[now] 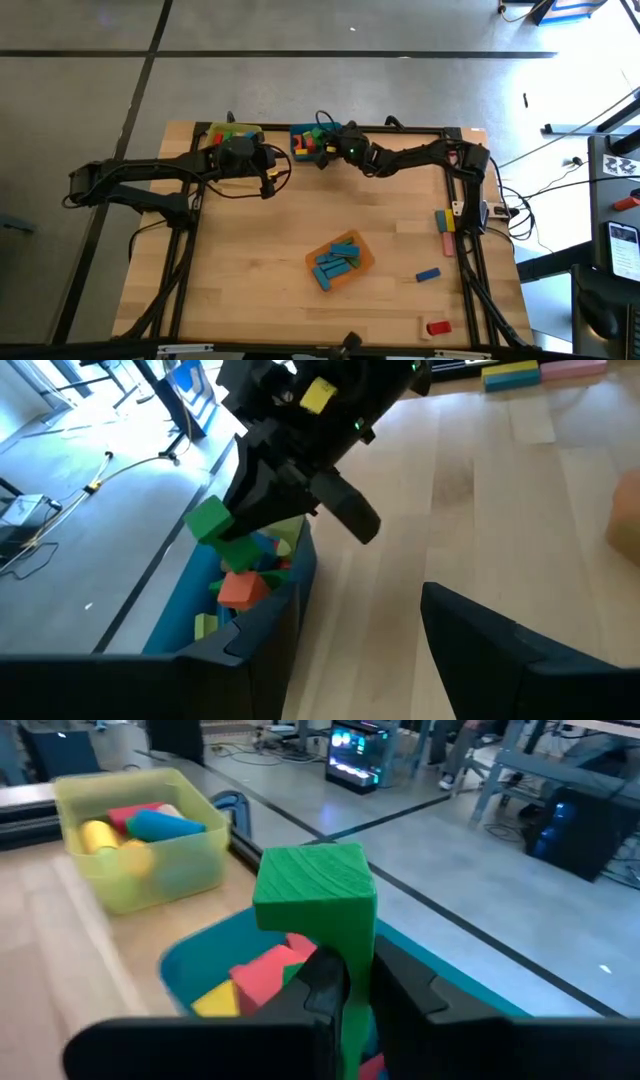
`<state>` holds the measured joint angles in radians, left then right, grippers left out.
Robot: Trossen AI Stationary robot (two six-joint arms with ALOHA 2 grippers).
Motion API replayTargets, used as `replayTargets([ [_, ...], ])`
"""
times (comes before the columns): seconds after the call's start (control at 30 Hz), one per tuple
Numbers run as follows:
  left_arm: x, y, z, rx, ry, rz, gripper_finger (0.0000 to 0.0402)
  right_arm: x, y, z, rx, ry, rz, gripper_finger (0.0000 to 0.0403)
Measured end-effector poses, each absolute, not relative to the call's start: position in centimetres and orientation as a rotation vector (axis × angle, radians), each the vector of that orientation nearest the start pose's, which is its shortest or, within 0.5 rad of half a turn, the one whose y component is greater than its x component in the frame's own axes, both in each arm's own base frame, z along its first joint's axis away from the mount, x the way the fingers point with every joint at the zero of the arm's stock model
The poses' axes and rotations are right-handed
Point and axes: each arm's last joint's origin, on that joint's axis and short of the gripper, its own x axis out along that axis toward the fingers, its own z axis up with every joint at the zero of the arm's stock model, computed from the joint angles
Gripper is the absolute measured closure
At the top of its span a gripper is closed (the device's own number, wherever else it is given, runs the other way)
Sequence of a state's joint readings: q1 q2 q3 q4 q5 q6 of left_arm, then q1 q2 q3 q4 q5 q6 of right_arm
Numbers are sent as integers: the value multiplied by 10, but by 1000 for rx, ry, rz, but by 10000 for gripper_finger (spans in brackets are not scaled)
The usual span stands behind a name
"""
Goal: Sort blocks by size
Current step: Put the green arch block into the blue bin
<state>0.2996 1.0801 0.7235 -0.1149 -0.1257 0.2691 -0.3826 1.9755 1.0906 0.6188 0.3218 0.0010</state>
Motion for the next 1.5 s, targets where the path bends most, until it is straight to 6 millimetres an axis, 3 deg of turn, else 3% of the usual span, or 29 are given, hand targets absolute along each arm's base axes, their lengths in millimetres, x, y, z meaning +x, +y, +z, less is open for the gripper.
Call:
replayTargets([
  [0.7, 220, 72, 263, 218, 530, 350, 205, 382, -166, 166, 15, 326, -704, 361],
  [1.23, 220, 72, 263, 222, 531, 349, 205, 383, -170, 173, -91, 344, -829, 361],
  [1.5, 221, 72, 263, 222, 530, 349, 205, 389, -167, 179, -27, 242, -643, 361],
])
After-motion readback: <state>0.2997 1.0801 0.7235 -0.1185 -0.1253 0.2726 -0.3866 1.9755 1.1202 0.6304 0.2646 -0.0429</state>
